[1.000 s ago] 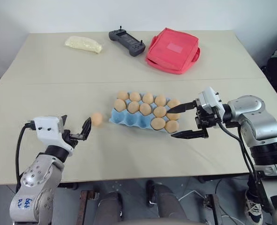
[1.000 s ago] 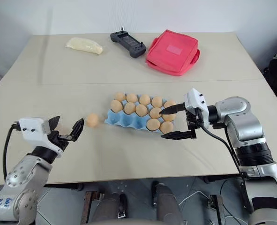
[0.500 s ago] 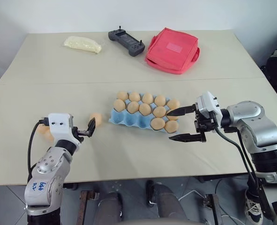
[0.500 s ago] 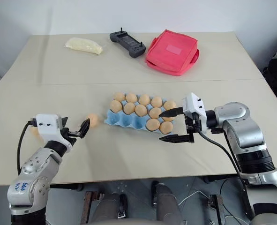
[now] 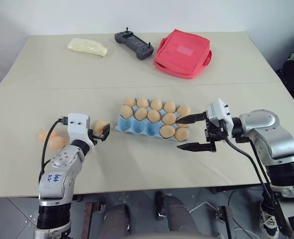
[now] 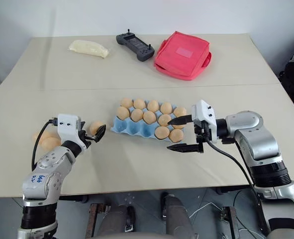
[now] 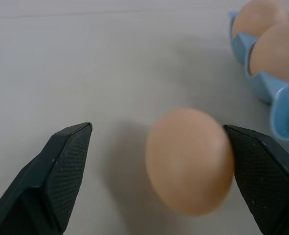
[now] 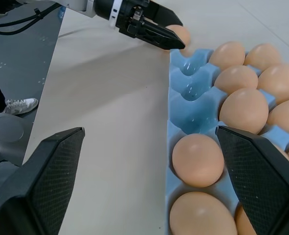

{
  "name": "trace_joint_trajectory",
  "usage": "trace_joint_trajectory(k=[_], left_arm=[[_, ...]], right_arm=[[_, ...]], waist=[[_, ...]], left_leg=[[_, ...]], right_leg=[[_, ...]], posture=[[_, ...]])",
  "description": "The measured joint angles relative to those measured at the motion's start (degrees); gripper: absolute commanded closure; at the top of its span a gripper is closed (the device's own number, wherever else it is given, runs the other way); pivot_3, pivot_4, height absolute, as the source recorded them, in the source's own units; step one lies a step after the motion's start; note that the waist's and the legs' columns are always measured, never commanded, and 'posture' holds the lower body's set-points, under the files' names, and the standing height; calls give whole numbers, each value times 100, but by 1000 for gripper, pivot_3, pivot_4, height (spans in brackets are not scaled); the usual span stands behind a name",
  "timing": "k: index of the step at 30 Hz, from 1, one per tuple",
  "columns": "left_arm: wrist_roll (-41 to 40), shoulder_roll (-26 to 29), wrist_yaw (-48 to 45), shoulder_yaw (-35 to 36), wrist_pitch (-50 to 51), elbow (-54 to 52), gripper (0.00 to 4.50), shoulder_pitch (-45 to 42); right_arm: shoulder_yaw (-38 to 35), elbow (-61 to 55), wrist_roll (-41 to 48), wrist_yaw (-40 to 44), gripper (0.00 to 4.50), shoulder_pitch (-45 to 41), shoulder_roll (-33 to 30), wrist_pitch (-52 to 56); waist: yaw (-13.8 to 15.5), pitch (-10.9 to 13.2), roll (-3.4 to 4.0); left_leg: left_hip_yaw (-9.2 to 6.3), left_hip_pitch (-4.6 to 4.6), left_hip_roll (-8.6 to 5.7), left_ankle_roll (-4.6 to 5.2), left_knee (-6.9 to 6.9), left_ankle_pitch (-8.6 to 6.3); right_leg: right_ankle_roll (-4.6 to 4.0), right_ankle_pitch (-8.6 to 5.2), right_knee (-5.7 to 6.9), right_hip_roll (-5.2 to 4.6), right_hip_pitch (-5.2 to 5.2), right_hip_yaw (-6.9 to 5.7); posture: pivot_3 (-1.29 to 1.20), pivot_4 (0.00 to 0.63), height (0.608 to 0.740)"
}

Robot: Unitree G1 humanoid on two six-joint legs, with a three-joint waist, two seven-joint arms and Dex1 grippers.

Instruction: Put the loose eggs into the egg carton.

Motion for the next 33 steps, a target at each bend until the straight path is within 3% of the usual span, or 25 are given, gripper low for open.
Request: trace_joint_trajectory(k=[3, 8, 10, 20, 33], left_arm=[[107, 44, -23, -121, 43, 74, 925, -99], [202, 47, -24, -168, 152, 98, 2551, -122], [219, 47, -26, -162, 157, 98, 2892, -151], [-603, -78, -473, 181, 283, -544, 2935, -1104], [-992, -158, -2073, -1166, 320, 527, 2935, -1992]], right_arm=[[-1, -34, 6, -59, 0, 14, 0, 18], [-104, -53, 30, -118, 0, 44, -4, 27], [-137, -56, 33, -139, 0, 44, -5, 27], [-191, -63, 54, -211, 0, 55, -10, 19], [-637, -553, 127, -506, 0, 637, -134, 28]], waist=[[2, 0, 0], [-1, 0, 0], [2, 0, 0], [21, 0, 0], [111, 0, -1]], left_leg=[[0, 1, -1, 0, 1, 0], [0, 1, 0, 0, -1, 0], [0, 1, 0, 0, 0, 0], [1, 0, -4, -1, 2, 1], [5, 3, -5, -4, 4, 3]], right_leg=[[1, 1, 1, 0, 0, 0], [0, 0, 1, 1, 0, 0], [0, 0, 2, 0, 0, 0], [4, 3, 4, 0, 2, 3], [5, 3, 6, 9, 1, 5]], posture=[[0, 150, 740], [0, 150, 740], [0, 150, 740], [0, 150, 740], [0, 150, 740]])
